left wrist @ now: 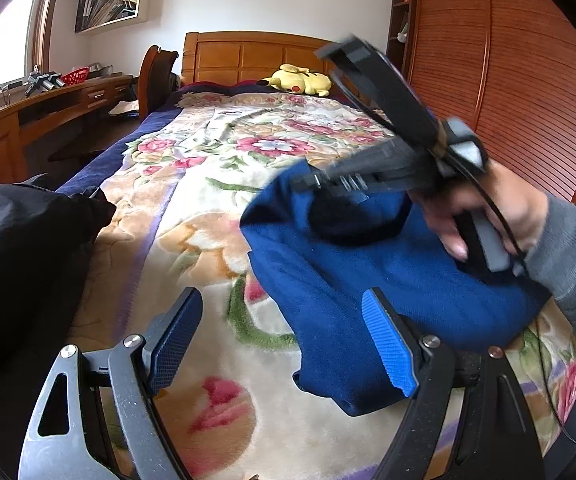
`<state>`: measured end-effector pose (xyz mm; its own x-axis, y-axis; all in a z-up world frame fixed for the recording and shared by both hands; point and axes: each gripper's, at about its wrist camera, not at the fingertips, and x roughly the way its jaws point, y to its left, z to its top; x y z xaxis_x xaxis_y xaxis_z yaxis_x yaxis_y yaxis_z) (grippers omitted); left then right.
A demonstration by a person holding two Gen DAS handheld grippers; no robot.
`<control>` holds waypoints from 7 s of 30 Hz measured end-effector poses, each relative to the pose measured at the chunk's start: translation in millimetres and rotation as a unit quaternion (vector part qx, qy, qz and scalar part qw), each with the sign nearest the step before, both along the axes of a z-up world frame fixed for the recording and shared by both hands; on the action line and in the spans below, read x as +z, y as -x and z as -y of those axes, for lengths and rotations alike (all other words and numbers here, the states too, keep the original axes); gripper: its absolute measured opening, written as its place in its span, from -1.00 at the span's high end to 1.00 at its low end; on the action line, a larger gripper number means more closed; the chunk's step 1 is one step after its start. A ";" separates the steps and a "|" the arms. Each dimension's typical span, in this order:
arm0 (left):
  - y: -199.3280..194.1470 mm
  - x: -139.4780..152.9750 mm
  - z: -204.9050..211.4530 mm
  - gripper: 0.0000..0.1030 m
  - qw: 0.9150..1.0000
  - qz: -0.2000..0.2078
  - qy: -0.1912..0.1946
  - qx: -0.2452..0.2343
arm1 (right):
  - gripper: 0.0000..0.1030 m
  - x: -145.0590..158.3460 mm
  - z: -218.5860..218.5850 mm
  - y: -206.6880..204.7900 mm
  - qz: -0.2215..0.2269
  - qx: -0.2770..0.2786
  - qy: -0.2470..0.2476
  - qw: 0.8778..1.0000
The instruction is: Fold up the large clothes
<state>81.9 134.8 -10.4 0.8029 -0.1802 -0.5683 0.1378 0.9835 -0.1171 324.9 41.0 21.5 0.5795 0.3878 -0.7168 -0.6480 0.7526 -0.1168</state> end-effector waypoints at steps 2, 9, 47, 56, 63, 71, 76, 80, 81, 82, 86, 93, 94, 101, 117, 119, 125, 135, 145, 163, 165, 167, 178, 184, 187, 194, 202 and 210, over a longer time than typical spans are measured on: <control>-1.0 0.0 -0.3 -0.60 1.000 0.000 0.003 0.000 | 0.98 11.4 -3.3 -12.3 0.037 -0.035 -0.005 0.999; -2.7 -1.6 6.8 -0.60 1.000 -0.003 -0.002 -0.008 | 0.05 5.3 -14.7 -53.5 0.045 -0.086 0.042 0.994; -12.8 -3.6 111.3 -0.60 0.994 -0.016 -0.024 -0.102 | -0.08 -33.8 302.5 112.4 0.002 -0.230 0.118 0.966; -14.7 -6.6 112.4 -0.60 0.994 -0.022 -0.027 -0.101 | -0.08 -45.4 281.6 108.9 0.022 -0.192 0.136 0.972; -15.5 -8.9 112.8 -0.60 0.994 -0.027 -0.031 -0.101 | 0.29 -45.8 283.5 88.6 0.004 -0.160 0.156 0.975; -14.4 -9.5 105.8 -0.60 0.995 -0.026 -0.026 -0.096 | 0.92 11.0 291.3 31.1 0.046 -0.191 0.124 0.973; -13.6 -8.0 98.8 -0.60 0.996 -0.023 -0.024 -0.088 | 0.38 11.7 305.0 -21.1 0.016 -0.299 0.126 0.946; -10.1 -5.6 90.1 -0.60 0.996 -0.018 -0.024 -0.082 | -0.13 -7.5 310.2 -9.5 -0.019 -0.300 0.139 0.943; -8.8 -5.0 87.3 -0.60 0.996 -0.017 -0.025 -0.080 | -0.14 -7.3 313.3 0.3 -0.011 -0.304 0.142 0.942; -7.3 -4.4 83.5 -0.60 0.997 -0.016 -0.026 -0.078 | -0.14 -5.2 318.7 14.4 -0.008 -0.304 0.127 0.944; -1.0 -3.1 61.5 -0.60 0.998 -0.015 -0.029 -0.055 | -0.14 1.1 341.0 78.9 -0.024 -0.294 0.050 0.954; 4.5 -11.1 22.5 -0.60 0.999 -0.039 -0.018 -0.015 | -0.14 -1.5 376.6 179.3 -0.041 -0.292 -0.032 0.955; 6.3 -13.4 18.3 -0.60 0.999 -0.044 -0.015 -0.013 | -0.17 -2.3 379.3 188.9 -0.042 -0.294 -0.040 0.954; 9.1 -26.4 16.4 -0.60 0.997 -0.068 -0.016 -0.013 | -0.45 -28.2 388.9 208.4 -0.067 -0.322 -0.052 0.943; 19.0 -36.6 26.3 0.44 0.994 -0.095 0.004 -0.057 | 0.31 -43.8 392.1 196.4 -0.103 -0.279 -0.135 0.945; 21.6 -31.7 26.6 0.79 0.995 -0.087 -0.010 -0.045 | 0.43 -39.0 390.0 198.8 -0.085 -0.277 -0.132 0.948; 42.6 -13.7 23.1 0.86 0.997 -0.064 0.005 -0.041 | 0.54 -12.6 387.8 223.5 -0.036 -0.260 -0.128 0.956; 99.3 0.5 38.0 0.87 0.997 -0.045 -0.005 -0.060 | 0.54 8.8 396.5 290.1 0.001 -0.244 -0.102 0.964; 113.3 14.8 35.7 0.27 0.999 -0.021 0.000 -0.036 | 0.51 -17.8 398.9 277.3 -0.030 -0.263 -0.095 0.960; 89.8 1.1 144.5 -0.57 0.991 -0.029 -0.027 -0.130 | 0.50 -9.3 395.7 287.1 -0.015 -0.260 -0.095 0.961; 87.9 -2.3 149.4 -0.57 0.990 -0.035 -0.031 -0.133 | 0.50 -6.1 396.0 287.8 -0.011 -0.260 -0.101 0.960; 85.8 -7.2 151.4 -0.57 0.990 -0.042 -0.037 -0.133 | 0.50 -0.8 395.4 288.4 -0.004 -0.256 -0.108 0.961; 83.0 -20.1 149.9 -0.58 0.990 -0.058 -0.032 -0.128 | 0.55 57.4 357.1 291.7 0.058 -0.203 -0.135 0.968; 94.1 -1.8 123.0 -0.58 0.992 -0.042 -0.007 -0.117 | 0.58 82.0 303.1 285.0 0.081 -0.166 -0.108 0.977; 101.4 8.3 102.2 -0.58 0.995 -0.029 -0.003 -0.101 | 0.59 94.6 269.0 274.6 0.089 -0.143 -0.097 0.981; 137.0 31.8 20.9 -0.58 1.000 -0.004 -0.002 -0.025 | 0.60 121.2 153.9 259.2 0.101 -0.039 -0.060 0.992; 172.9 29.6 -47.8 -0.58 0.999 -0.006 -0.003 0.047 | 0.34 70.8 49.9 251.4 -0.008 0.044 -0.025 0.999; 156.3 21.3 -41.5 -0.58 0.999 -0.009 0.009 0.030 | -0.25 112.4 110.6 253.7 -0.006 0.011 -0.106 0.994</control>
